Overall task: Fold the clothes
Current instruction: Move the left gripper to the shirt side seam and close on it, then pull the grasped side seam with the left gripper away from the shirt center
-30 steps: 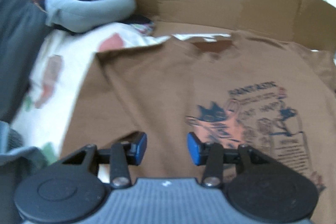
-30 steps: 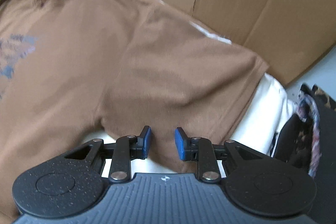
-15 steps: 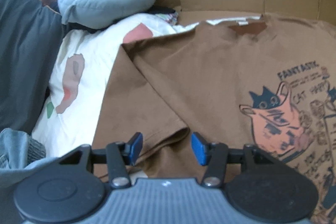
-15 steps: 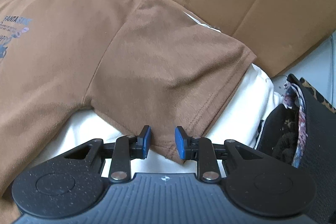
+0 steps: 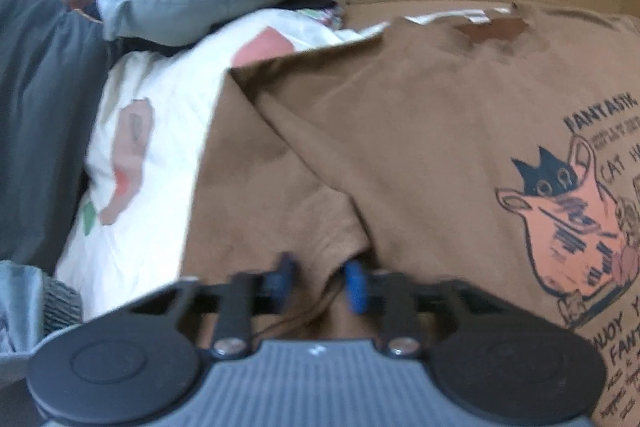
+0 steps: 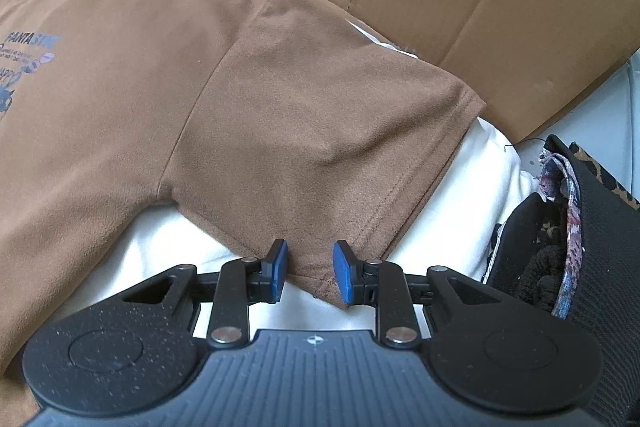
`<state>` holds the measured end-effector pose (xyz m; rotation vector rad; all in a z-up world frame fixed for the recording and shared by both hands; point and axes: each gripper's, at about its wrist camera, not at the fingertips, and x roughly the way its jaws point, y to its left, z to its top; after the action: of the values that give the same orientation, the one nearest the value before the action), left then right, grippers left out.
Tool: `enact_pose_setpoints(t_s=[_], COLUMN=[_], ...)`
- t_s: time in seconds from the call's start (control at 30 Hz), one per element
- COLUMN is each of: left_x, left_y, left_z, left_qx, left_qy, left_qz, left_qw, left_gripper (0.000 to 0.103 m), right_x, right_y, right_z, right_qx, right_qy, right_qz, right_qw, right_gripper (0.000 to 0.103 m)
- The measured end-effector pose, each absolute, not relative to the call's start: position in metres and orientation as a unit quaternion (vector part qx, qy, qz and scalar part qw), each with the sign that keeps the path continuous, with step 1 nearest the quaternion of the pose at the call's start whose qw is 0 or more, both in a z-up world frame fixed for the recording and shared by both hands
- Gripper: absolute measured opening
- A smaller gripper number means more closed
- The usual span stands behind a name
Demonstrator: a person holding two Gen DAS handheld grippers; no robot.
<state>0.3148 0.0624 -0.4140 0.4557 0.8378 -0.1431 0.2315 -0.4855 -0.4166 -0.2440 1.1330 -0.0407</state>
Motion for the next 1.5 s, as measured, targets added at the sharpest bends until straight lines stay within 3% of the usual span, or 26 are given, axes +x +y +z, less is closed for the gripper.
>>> enact_pose_setpoints(t_s=[0.23,0.47,0.97,1.33,1.5], left_x=[0.323,0.353,0.400,0.423,0.434], left_y=[0.094,0.136,0.218,0.250,0.245], left_z=[-0.362,-0.342,-0.351,-0.366,-0.362], left_qx=[0.205,0.172,0.050,0.020,0.024], left_qy=[0.351,0.367,0.412,0.440,0.439], left_qz=[-0.055,-0.022,0.061,0.107,0.122], left_qw=[0.912,0.914,0.908,0.891,0.890], left_gripper=[0.006,0.006,0.006,0.006,0.016], right_x=[0.231,0.231,0.231,0.239,0.240], right_y=[-0.486,-0.486,-0.475,-0.457,-0.450], right_z=[-0.415,-0.416,-0.403,-0.393,-0.392], right_qx=[-0.114,-0.115,-0.126,-0.138,-0.140], right_qy=[0.535,0.534,0.517,0.500,0.499], right_qz=[-0.019,-0.018,-0.026,-0.013,-0.003], right_qw=[0.837,0.837,0.846,0.855,0.855], right_gripper=[0.031,0.031,0.031,0.031,0.031])
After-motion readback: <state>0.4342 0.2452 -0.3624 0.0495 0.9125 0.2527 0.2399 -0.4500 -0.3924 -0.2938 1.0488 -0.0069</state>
